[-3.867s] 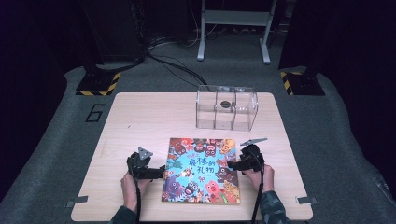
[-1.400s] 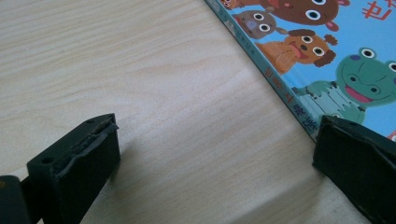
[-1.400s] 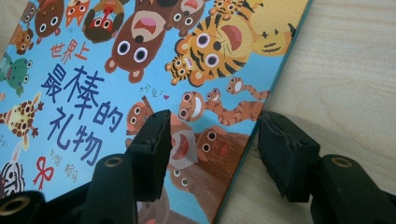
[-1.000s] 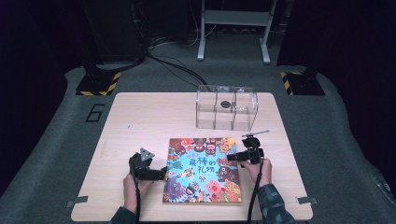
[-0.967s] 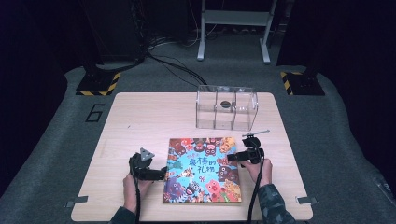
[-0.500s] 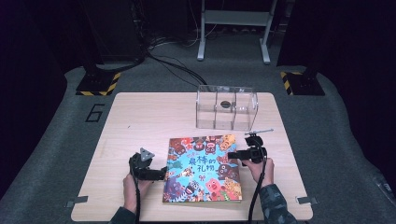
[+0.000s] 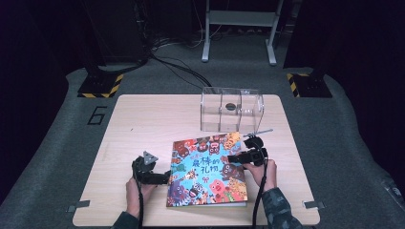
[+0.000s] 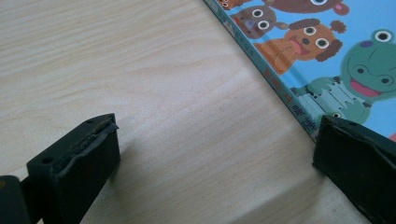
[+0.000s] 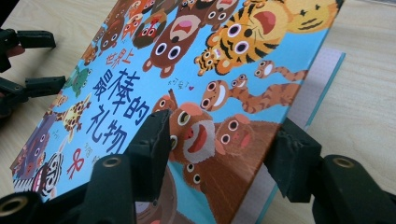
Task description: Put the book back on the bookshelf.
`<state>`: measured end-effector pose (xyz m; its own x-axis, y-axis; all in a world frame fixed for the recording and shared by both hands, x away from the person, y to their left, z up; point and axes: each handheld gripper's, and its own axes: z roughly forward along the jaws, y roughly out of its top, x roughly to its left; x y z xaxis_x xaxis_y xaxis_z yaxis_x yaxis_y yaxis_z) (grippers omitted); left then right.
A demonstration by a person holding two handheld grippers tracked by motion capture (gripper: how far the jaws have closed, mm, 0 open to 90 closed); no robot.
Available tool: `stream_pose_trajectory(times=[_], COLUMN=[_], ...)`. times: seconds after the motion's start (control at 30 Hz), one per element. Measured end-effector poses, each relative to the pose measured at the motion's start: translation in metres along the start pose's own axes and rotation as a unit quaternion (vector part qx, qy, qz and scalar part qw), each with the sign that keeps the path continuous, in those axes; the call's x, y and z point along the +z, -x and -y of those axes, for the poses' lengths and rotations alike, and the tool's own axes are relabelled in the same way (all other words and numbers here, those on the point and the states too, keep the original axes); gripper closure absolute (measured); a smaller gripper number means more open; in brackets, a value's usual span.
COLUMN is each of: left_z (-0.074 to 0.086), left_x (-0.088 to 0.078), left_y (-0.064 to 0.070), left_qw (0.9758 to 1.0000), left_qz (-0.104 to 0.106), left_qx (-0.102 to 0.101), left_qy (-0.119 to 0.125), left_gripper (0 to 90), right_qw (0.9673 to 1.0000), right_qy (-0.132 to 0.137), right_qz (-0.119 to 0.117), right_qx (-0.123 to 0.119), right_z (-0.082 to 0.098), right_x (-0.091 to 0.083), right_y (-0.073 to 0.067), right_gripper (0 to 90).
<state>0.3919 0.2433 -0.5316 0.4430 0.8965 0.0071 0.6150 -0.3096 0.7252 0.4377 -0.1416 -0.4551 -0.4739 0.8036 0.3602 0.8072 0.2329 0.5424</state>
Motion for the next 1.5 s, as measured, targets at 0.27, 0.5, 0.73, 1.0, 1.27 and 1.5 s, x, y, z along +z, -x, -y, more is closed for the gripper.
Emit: stream_pose_trajectory(times=[0.27,0.5,0.73,1.0,1.27,1.5], left_z=[0.000,0.000,0.000,-0.001,-0.001,-0.001], left_x=[-0.001,0.000,0.000,-0.001,-0.001,-0.001], left_y=[0.000,0.000,0.000,-0.001,-0.001,-0.001], left_qw=[0.9999,1.0000,1.0000,0.9999,0.9998,0.9998], left_qz=[0.004,0.007,0.007,0.012,0.012,0.013], left_qx=[0.008,0.003,0.007,0.010,0.010,0.011], left_qy=[-0.005,-0.001,-0.002,-0.007,-0.007,-0.007], left_gripper=[0.1,0.0,0.0,0.1,0.1,0.1], right_qw=[0.9995,0.9990,0.9982,0.9980,0.9980,0.9973], right_qy=[-0.006,-0.008,-0.017,-0.021,-0.018,-0.005], right_qz=[-0.025,-0.038,-0.048,-0.050,-0.041,-0.044], right_qx=[-0.017,-0.023,-0.031,-0.033,-0.044,-0.058], right_z=[-0.011,-0.023,-0.042,-0.058,-0.069,-0.073], right_x=[0.002,-0.001,-0.001,0.003,0.009,0.014], right_y=[-0.003,-0.003,-0.003,-0.002,0.002,0.000], right_gripper=[32.5,33.3,37.2,38.8,42.0,44.7])
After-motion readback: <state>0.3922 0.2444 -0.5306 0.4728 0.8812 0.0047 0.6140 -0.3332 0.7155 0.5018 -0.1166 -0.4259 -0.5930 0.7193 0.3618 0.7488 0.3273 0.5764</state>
